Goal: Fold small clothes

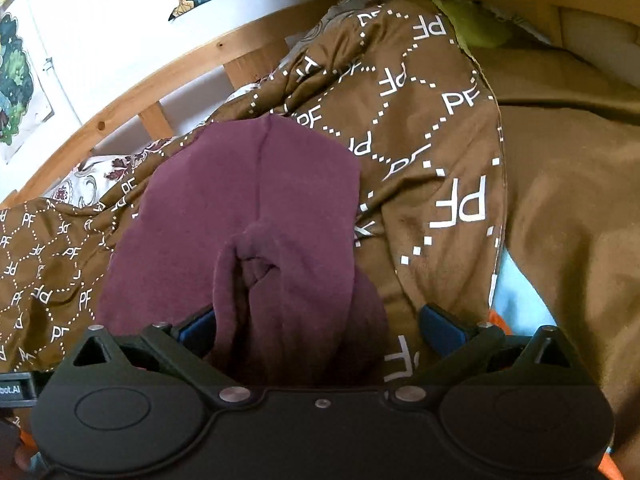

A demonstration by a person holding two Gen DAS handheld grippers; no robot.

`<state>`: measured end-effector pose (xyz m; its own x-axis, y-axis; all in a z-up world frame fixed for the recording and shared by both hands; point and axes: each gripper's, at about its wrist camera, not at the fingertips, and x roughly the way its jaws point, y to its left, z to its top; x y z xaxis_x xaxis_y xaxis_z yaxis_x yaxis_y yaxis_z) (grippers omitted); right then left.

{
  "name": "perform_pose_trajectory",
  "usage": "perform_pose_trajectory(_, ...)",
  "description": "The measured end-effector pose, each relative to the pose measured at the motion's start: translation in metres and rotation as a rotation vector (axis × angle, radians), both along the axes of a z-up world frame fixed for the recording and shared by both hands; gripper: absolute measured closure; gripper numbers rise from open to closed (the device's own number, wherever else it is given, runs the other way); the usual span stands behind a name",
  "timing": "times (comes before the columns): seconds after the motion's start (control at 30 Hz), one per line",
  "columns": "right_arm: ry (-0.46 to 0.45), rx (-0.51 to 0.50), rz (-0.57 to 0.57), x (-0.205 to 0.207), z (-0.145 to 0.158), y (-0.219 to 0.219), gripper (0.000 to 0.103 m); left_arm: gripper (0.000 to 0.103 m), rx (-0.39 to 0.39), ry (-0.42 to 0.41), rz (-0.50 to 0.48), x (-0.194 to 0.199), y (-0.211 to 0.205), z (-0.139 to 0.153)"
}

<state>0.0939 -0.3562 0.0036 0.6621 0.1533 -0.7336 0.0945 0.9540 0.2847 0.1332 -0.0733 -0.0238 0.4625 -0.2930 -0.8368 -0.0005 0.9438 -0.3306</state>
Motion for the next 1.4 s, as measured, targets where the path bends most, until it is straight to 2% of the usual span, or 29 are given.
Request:
perform_pose_trajectory(0.1, -0.004, -0.030, 0.009, 0.000, -0.002, 0.005, 0.001, 0.000, -0.030, 0.011, 0.016, 0.000, 0.005, -0.006)
perform_pose_trajectory(0.27, 0.001, -0.024, 0.003, 0.000, -0.001, 0.007, 0.000, 0.000, 0.002, -0.014, 0.008, -0.003, 0.000, -0.005)
perform_pose_trajectory(0.6, 0.010, 0.010, -0.005, 0.001, 0.000, 0.004, 0.000, 0.000, 0.015, -0.020, 0.014, -0.002, -0.004, -0.005)
perform_pose_trajectory(0.7, 0.009, 0.059, -0.020, 0.001, 0.002, 0.000, 0.001, 0.000, 0.016, -0.020, 0.013, -0.002, -0.004, -0.005)
perform_pose_trajectory(0.83, -0.012, 0.189, -0.093, -0.001, 0.007, -0.013, 0.001, 0.000, 0.018, -0.023, 0.012, -0.002, -0.004, -0.005)
perform_pose_trajectory(0.93, -0.055, 0.256, -0.145, -0.005, 0.011, -0.022, 0.001, 0.000, 0.020, -0.026, 0.012, -0.002, -0.004, -0.005)
perform_pose_trajectory(1.03, -0.110, 0.282, -0.184, -0.009, 0.016, -0.026, 0.001, 0.000, 0.023, -0.028, 0.012, -0.002, -0.005, -0.005)
perform_pose_trajectory(1.13, -0.157, 0.261, -0.182, -0.011, 0.021, -0.026, 0.011, 0.000, 0.027, -0.032, 0.011, -0.003, -0.005, -0.005)
perform_pose_trajectory(1.23, -0.161, 0.260, -0.161, -0.008, 0.018, -0.024, 0.023, 0.000, 0.035, -0.037, 0.009, -0.003, -0.006, -0.005)
perform_pose_trajectory(1.3, -0.151, 0.252, -0.166, -0.006, 0.012, -0.023, 0.037, 0.000, 0.039, -0.038, 0.008, -0.004, -0.007, -0.004)
perform_pose_trajectory(1.33, -0.152, 0.245, -0.168, -0.005, 0.010, -0.023, 0.041, 0.000, 0.040, -0.038, 0.009, -0.003, -0.007, -0.004)
perform_pose_trajectory(1.4, -0.170, 0.233, -0.160, -0.005, 0.009, -0.021, 0.057, 0.000, 0.041, -0.039, 0.009, -0.004, -0.006, -0.004)
